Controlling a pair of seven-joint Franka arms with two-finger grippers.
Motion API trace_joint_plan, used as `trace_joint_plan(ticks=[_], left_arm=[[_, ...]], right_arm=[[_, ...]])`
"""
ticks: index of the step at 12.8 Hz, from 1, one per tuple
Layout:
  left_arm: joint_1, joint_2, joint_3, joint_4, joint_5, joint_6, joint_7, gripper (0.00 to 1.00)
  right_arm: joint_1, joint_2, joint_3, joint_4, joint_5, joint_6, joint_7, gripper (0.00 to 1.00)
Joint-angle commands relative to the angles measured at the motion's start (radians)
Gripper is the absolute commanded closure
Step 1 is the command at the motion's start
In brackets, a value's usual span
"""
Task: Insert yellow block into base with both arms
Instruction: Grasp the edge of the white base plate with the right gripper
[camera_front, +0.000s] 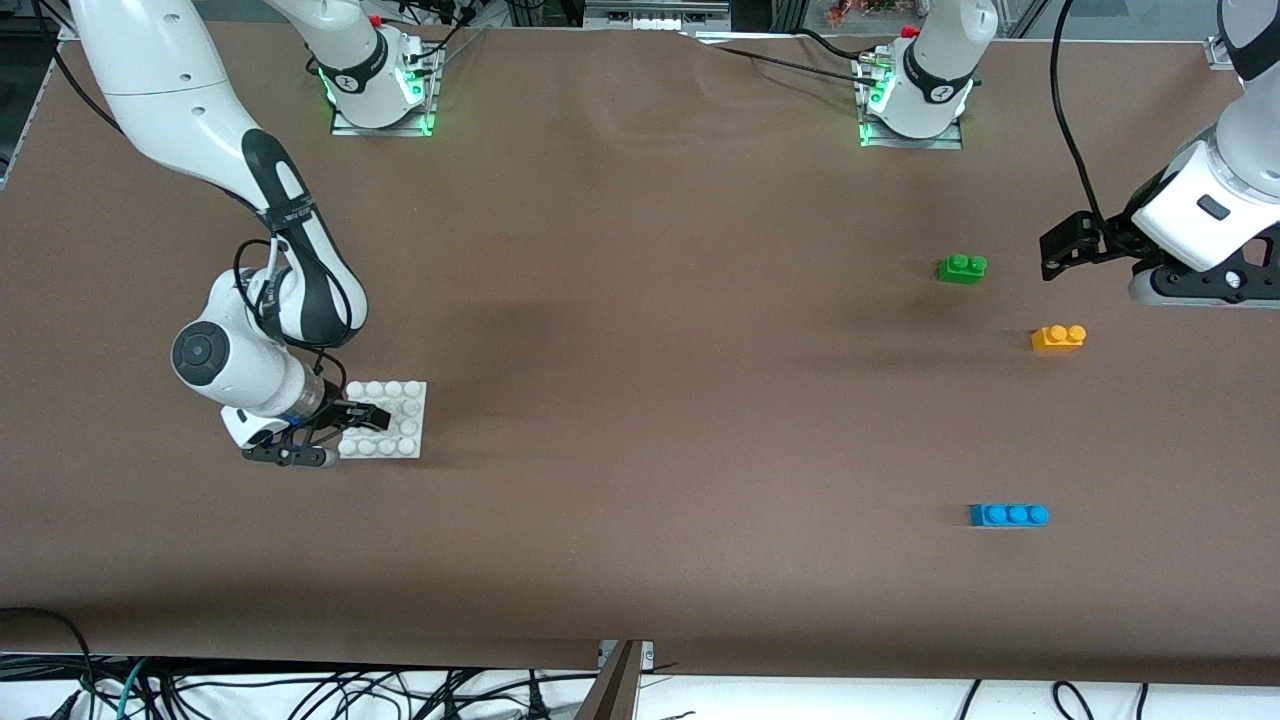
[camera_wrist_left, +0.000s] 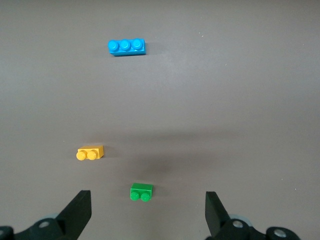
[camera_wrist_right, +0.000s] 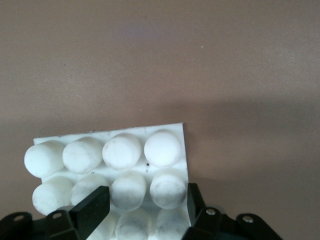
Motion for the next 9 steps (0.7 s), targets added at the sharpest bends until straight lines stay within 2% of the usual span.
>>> trace_joint_plan(ticks=[1, 9], left_arm=[[-0.004, 0.005, 0.002, 0.022, -0.009, -0.017, -0.009, 0.0], [-0.004, 0.005, 0.002, 0.022, -0.009, -0.019, -0.009, 0.0]], right_arm=[[0.014, 0.013, 0.013, -0.007, 0.021, 0.028, 0.008, 0.27], [0.063, 0.012, 0.026, -0.007, 0.046, 0.032, 0.088, 0.26]])
